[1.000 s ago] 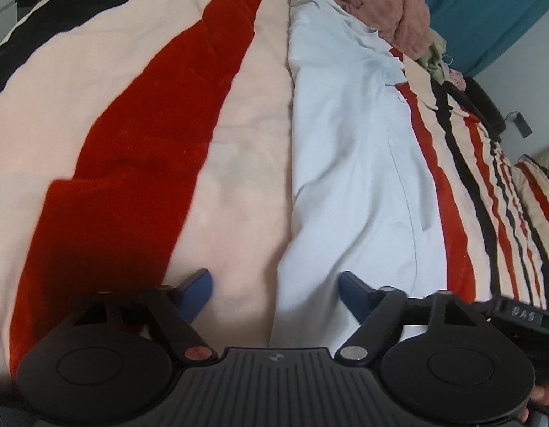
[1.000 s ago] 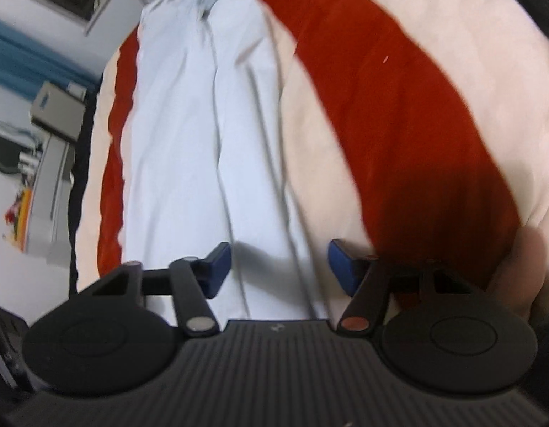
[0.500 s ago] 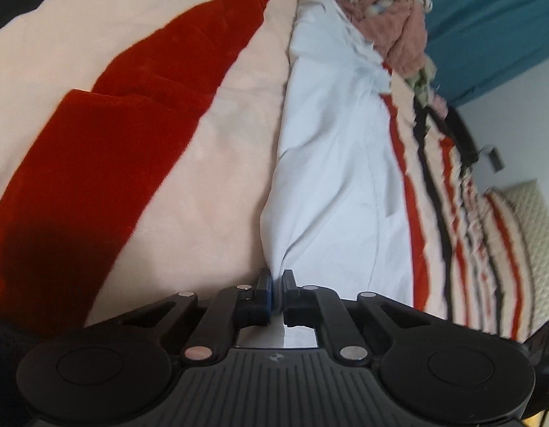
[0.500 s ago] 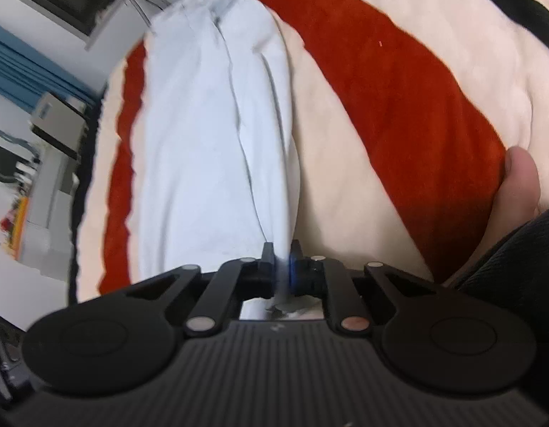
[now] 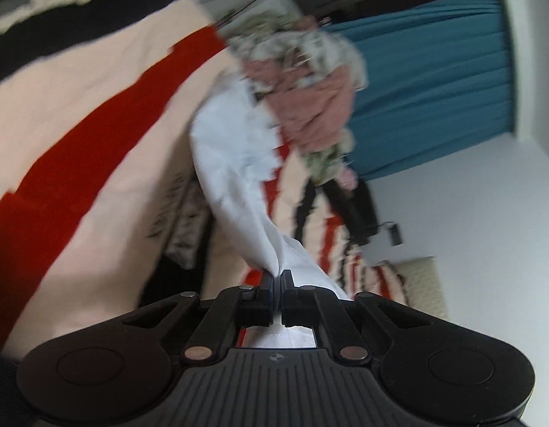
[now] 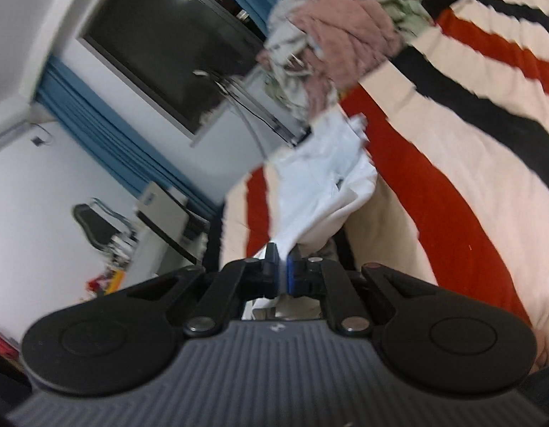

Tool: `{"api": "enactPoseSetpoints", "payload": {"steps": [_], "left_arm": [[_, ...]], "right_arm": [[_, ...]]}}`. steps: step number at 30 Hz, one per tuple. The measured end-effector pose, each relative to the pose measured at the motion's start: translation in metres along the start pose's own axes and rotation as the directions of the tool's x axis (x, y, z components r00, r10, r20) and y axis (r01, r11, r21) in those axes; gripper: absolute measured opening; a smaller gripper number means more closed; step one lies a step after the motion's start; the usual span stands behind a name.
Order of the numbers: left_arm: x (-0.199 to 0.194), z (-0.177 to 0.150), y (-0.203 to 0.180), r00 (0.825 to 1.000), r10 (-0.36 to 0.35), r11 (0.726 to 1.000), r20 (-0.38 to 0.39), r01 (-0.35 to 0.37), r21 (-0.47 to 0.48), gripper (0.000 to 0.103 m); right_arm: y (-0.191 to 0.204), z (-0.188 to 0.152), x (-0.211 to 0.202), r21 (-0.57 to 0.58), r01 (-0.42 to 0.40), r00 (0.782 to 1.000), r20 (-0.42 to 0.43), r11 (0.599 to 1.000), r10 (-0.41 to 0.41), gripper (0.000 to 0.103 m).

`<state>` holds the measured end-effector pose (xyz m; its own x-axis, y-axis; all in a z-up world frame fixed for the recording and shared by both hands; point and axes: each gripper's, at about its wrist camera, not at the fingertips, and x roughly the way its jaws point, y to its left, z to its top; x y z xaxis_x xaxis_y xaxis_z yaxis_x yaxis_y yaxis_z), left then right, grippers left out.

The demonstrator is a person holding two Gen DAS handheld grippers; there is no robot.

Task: Fold clothes
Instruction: 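Lift the hem end and fold it over toward the collar, then open both grippers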

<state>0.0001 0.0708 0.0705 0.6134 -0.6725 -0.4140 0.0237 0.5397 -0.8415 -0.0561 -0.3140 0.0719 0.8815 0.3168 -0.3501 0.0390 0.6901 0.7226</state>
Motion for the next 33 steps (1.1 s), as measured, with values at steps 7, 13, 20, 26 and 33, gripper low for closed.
{"api": "enactPoseSetpoints", "payload": {"steps": [7, 13, 20, 26, 33], "left_arm": [[-0.051, -0.059, -0.015, 0.999, 0.043, 0.997, -0.01, -0.042, 0.062, 0.003], [-0.047, -0.098, 0.016, 0.989, 0.114, 0.993, -0.089, -0.113, 0.021, 0.003], [0.025, -0.03, -0.005, 0.982, 0.18, 0.982, -0.047, -0.178, 0.06, 0.003], [0.124, 0.044, -0.038, 0.956, 0.28, 0.932, 0.088, -0.292, 0.216, 0.003], [0.212, 0.076, -0.025, 0.933, 0.287, 0.856, 0.215, -0.351, 0.38, 0.003]], "right_arm": [[-0.006, -0.037, -0.066, -0.072, -0.012, 1.0, -0.022, 0.997, 0.01, 0.008], [-0.041, -0.076, -0.07, 0.002, 0.035, 0.997, -0.07, 0.999, -0.035, 0.008], [-0.043, -0.024, 0.008, 0.084, 0.089, 0.996, -0.019, 0.992, -0.088, 0.008], [-0.05, 0.023, 0.109, 0.118, 0.153, 0.987, 0.037, 0.981, -0.158, 0.008], [-0.082, 0.037, 0.199, -0.064, 0.154, 0.985, 0.089, 0.986, -0.148, 0.008]]}}
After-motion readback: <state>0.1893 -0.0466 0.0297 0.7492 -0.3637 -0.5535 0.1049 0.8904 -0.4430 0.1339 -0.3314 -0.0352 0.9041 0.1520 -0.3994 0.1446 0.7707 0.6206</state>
